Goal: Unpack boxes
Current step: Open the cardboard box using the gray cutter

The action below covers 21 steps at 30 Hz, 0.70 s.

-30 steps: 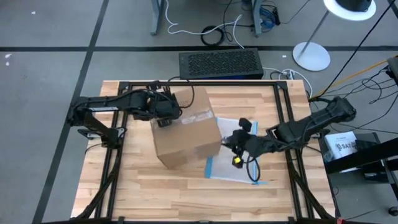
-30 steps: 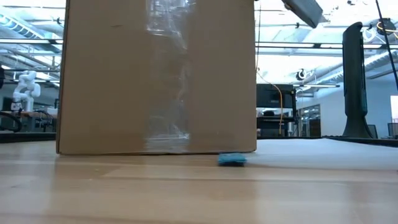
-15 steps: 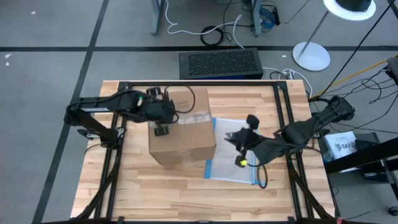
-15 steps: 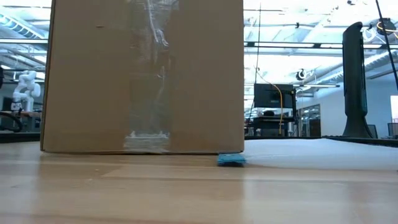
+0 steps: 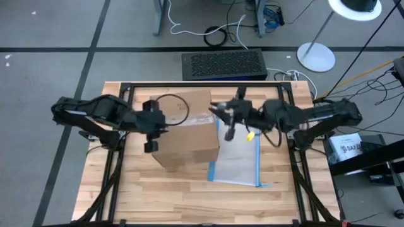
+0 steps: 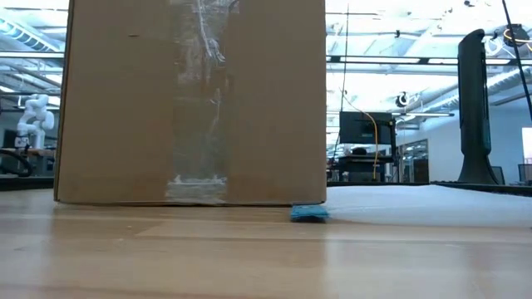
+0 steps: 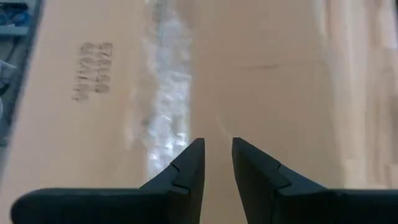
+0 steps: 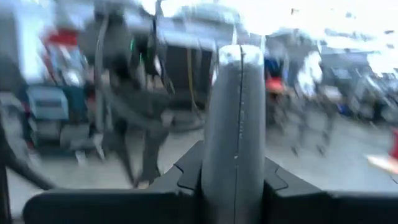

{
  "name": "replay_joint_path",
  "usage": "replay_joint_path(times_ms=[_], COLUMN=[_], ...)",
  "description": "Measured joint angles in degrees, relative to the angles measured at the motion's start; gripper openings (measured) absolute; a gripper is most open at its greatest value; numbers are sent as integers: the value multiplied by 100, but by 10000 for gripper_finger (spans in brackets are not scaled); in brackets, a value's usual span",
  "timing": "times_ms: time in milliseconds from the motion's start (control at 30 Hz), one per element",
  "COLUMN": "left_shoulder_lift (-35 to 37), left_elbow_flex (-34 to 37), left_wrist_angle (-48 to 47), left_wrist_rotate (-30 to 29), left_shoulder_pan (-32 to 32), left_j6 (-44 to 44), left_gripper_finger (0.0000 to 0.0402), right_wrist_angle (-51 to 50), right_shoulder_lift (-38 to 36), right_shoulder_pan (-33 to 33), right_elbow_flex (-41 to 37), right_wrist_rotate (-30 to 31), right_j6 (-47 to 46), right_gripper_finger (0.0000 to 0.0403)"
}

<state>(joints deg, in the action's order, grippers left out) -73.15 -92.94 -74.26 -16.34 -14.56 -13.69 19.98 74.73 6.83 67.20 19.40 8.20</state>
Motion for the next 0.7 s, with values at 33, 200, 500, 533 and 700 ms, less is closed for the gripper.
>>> replay_joint_path(times_ms=[33, 200, 500, 533, 700], left_shoulder_lift=[99, 508, 304, 269, 195], left_elbow_flex=[148, 847, 1497, 1526, 1554], left_wrist_angle=[143, 1003, 1529, 1597, 1890], left_wrist_rotate=[2, -26, 74, 140, 444], left_shoulder_pan=[-52, -165, 65, 108, 200], left_j6=[-66, -151, 70, 113, 354], left_gripper_finger=[88, 88, 88, 88, 88], right_wrist_angle=[520, 2717, 4205, 4203, 3896], right_shoulder_lift=[26, 456, 1709, 1800, 2293], right_shoulder_pan=[-180, -936, -1176, -1176, -1203], right_elbow_flex=[-200, -1035, -645, -506, -92], right_wrist_rotate=[-319, -1644, -2657, -2719, -2806], right_j6=[-58, -691, -1126, -1157, -1231], right_gripper_finger=[63, 63, 63, 63, 63])
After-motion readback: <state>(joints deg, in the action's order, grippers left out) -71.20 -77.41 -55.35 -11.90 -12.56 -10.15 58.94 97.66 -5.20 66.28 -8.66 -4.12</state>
